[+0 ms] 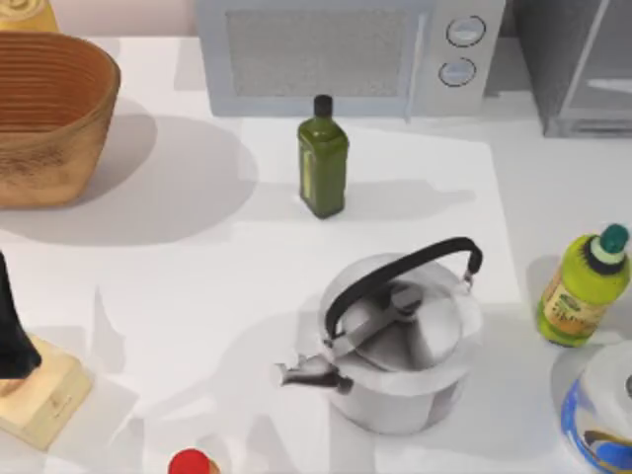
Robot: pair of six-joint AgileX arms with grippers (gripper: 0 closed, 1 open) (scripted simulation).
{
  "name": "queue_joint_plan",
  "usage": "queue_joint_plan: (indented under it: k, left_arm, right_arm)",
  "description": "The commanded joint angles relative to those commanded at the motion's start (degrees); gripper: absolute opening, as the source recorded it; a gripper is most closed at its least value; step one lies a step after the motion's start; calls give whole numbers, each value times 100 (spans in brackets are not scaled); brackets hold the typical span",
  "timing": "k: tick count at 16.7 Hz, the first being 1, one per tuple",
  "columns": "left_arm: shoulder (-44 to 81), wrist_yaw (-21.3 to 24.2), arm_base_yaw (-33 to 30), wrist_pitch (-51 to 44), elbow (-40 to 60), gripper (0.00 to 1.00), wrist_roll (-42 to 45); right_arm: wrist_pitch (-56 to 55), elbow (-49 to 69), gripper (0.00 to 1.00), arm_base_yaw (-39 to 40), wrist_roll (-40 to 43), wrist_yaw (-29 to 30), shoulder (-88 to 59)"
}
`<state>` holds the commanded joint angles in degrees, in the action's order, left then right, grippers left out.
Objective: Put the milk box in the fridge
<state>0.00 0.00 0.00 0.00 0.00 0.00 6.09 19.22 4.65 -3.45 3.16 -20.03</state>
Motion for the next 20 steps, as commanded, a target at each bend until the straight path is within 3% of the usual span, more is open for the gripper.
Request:
queue_joint_plan:
  k: [7,15,20]
  left_arm:
    - [0,0,0,0,0,100,0]
    - [0,0,0,0,0,100,0]
    - [0,0,0,0,0,100,0]
  right_arm:
    - [-596,-1887,0,-455,337,-309,1966]
    - [-732,-1812,0,-475,325,-343,1798]
    - [-1730,-1000,0,-692,294,-582,289]
